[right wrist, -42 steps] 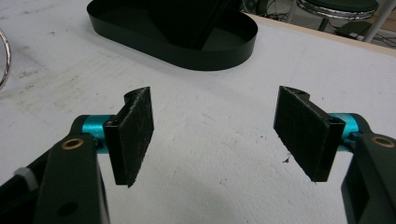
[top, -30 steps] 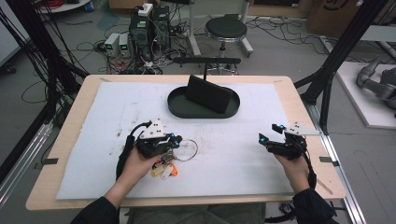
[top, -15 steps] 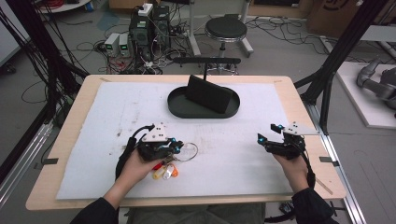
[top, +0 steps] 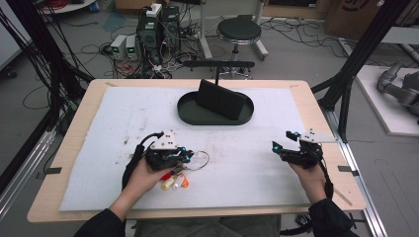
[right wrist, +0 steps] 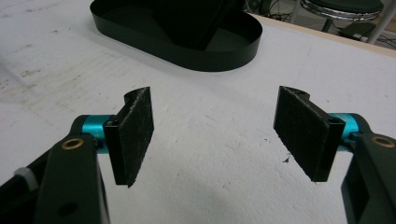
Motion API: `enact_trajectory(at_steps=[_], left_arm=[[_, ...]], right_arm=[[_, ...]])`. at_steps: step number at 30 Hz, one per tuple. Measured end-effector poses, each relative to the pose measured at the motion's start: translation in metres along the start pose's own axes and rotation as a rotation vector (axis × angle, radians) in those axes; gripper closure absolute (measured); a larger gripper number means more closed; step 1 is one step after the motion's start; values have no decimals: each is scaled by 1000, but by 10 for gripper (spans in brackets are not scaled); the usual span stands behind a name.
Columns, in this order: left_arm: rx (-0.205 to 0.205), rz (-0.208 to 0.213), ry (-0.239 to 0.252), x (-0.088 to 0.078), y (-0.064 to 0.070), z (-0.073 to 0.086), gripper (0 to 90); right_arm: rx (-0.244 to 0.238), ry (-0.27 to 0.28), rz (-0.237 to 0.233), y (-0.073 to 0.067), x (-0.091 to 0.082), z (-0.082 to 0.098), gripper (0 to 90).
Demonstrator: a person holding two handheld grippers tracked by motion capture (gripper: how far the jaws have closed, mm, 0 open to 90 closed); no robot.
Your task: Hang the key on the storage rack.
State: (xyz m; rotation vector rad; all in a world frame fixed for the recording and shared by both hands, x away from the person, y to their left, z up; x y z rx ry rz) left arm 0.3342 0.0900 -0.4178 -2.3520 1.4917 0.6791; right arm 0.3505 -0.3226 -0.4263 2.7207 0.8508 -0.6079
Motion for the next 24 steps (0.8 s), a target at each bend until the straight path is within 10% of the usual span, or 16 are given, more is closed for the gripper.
enact_trajectory(at_steps=[24], left_arm=[[-55,-5,144,-17,-6,-21,866]], right_arm=[[-9,-6,-6,0,2,1,293]])
Point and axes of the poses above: each handheld gripper's, and its own axes: x roughly forward along the jaws, z roughly out of its underside, y roughly to its right, the point moved 3 cm from there along x, roughly forward along the jaws, and after that the axes turned 4 degrees about -x, right-handed, at the moved point
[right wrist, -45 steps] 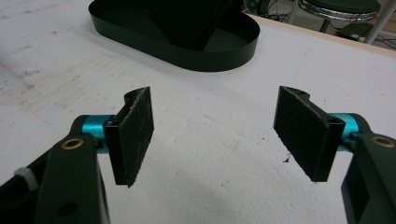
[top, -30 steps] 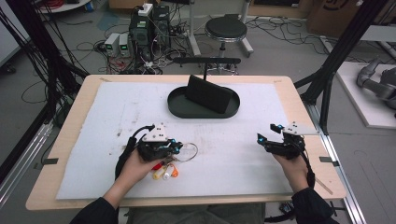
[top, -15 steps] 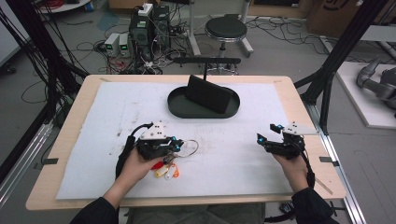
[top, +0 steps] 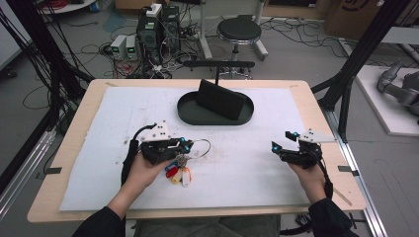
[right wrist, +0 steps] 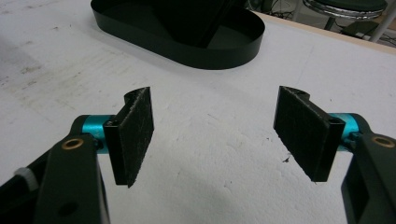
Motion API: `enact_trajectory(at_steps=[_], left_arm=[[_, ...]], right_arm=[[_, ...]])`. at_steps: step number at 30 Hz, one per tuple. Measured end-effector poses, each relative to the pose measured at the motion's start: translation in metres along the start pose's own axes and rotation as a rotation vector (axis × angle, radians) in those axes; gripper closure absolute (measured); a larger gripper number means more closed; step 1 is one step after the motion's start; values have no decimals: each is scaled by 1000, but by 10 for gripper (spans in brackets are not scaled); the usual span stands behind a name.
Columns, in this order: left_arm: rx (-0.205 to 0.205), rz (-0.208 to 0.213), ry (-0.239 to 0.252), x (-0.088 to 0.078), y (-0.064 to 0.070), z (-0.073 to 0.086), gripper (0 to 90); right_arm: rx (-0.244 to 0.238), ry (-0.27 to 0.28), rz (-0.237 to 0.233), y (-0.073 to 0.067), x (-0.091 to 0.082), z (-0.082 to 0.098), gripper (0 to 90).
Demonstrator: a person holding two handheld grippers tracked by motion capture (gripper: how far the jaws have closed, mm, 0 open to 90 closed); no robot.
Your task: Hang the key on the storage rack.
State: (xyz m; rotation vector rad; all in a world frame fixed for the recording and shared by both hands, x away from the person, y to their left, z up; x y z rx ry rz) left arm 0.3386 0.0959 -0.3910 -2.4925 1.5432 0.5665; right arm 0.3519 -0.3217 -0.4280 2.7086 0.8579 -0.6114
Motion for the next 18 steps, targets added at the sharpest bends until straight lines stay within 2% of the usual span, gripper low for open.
enact_trajectory(at_steps=[3,18], left_arm=[[-5,-4,26,-2,-1,-5,866],[-18,-15,75,-6,-3,-22,866]], right_arm=[[-2,-2,-3,0,0,0,293],[2,-2,-7,-1,0,0,292]])
Point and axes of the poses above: each handheld gripper's, and its own axes: x roughly forward along the jaws, z roughly out of its underside, y roughly to its right, the point moved 3 cm from there along x, roughly forward along the jaws, and after that the axes turned 4 degrees about -x, right-handed, at the moved point
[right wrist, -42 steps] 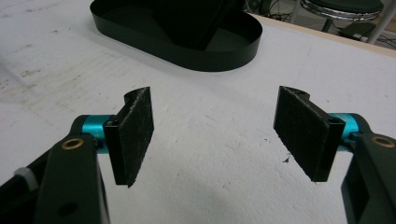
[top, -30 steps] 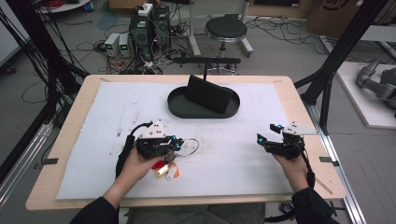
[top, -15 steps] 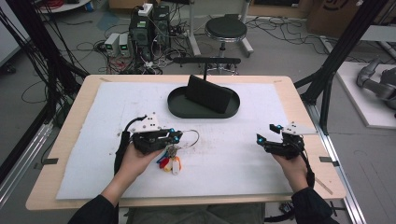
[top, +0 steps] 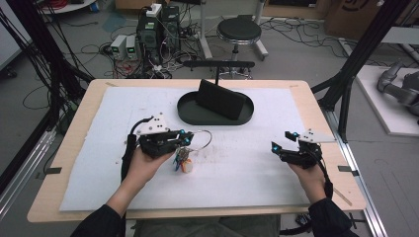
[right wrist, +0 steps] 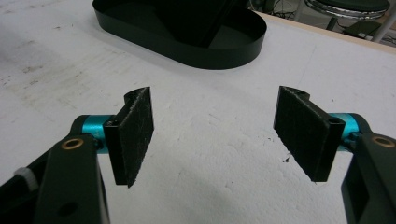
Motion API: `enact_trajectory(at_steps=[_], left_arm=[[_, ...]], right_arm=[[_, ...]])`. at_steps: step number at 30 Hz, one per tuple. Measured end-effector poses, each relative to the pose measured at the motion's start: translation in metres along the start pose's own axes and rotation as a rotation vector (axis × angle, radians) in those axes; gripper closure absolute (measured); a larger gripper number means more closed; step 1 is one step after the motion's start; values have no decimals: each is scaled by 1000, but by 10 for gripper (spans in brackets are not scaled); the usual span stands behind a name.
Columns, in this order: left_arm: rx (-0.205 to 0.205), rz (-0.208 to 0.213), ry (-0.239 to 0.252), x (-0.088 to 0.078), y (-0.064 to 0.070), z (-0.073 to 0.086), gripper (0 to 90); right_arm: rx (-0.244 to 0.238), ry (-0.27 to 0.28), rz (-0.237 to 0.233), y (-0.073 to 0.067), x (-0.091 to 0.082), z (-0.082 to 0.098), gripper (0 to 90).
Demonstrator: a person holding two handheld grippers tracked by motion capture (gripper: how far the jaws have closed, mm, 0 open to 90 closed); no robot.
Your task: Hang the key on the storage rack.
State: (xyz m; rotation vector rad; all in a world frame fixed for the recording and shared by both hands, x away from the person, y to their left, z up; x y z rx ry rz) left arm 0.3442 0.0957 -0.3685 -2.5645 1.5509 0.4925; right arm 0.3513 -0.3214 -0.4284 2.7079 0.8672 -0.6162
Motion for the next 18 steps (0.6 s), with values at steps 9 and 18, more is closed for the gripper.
enact_trajectory(at_steps=[9,18], left_arm=[[-7,-3,60,-2,-6,-18,866],[-25,-45,97,-5,-22,-37,865]], right_arm=[[1,-1,-1,1,1,0,292],[-3,0,-4,2,2,0,293]])
Point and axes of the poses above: each handheld gripper's, and its own axes: x roughly forward along the jaws, z roughly out of its underside, y roughly to its right, the point moved 3 cm from there along x, roughly forward along the jaws, and after that the axes turned 4 degrees about -x, right-handed, at the moved point
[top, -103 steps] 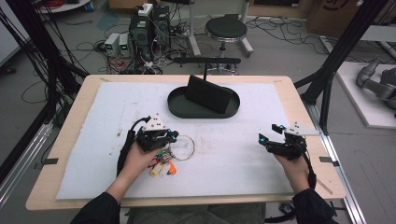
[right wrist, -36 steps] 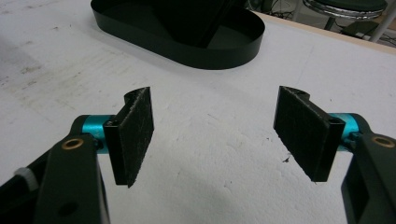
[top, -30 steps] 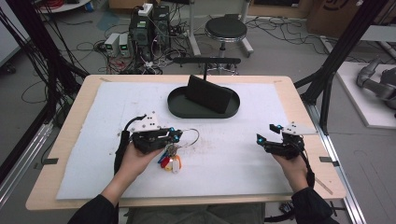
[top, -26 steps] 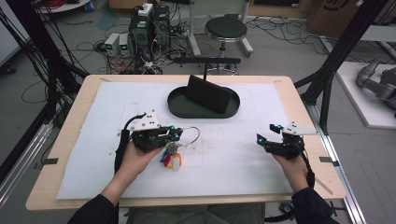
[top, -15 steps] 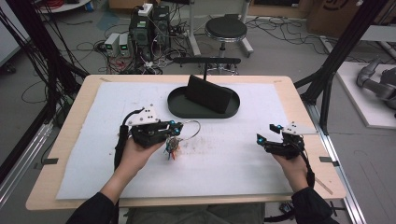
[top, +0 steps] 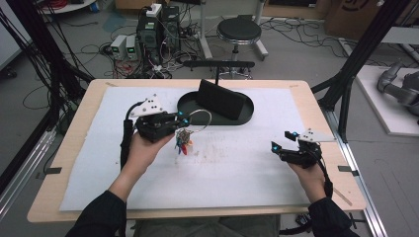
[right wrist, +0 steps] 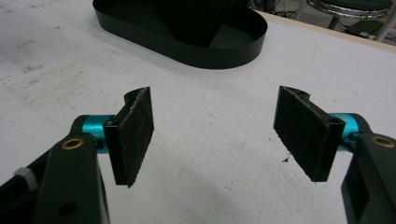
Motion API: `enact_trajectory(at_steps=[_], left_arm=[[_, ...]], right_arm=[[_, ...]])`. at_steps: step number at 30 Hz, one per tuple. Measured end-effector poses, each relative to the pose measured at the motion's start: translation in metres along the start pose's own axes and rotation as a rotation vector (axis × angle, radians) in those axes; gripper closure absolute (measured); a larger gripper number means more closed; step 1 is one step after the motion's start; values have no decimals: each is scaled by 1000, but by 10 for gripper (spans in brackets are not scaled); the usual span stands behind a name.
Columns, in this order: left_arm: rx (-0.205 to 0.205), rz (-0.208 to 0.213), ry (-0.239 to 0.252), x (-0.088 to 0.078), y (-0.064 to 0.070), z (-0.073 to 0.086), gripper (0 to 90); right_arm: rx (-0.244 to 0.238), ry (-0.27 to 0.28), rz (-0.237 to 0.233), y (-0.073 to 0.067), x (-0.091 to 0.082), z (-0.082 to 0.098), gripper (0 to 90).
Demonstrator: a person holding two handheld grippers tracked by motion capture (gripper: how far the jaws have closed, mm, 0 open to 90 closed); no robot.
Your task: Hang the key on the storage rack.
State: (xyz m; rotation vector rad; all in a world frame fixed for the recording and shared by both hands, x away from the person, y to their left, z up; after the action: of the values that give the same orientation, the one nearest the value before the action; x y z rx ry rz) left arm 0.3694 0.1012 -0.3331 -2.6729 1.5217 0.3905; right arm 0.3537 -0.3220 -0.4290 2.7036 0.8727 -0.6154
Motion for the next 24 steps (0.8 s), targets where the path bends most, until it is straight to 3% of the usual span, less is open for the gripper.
enact_trajectory(at_steps=[10,24], left_arm=[[27,-47,9,-2,-14,-22,865],[18,-97,30,8,-34,-40,864]], right_arm=[[-8,1,-5,-2,1,-1,293],[-11,-2,-3,-3,0,-2,294]])
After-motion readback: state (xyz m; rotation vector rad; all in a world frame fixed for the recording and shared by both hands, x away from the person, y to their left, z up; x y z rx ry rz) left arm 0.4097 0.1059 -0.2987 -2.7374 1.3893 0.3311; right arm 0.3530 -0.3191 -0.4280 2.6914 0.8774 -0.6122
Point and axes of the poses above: each handheld gripper's, and its own axes: x roughly forward along the jaws, z roughly out of its underside, y roughly to its right, the point moved 3 cm from there along x, roughly forward along the jaws, and after that the axes turned 4 degrees about -x, right-handed, at the moved point
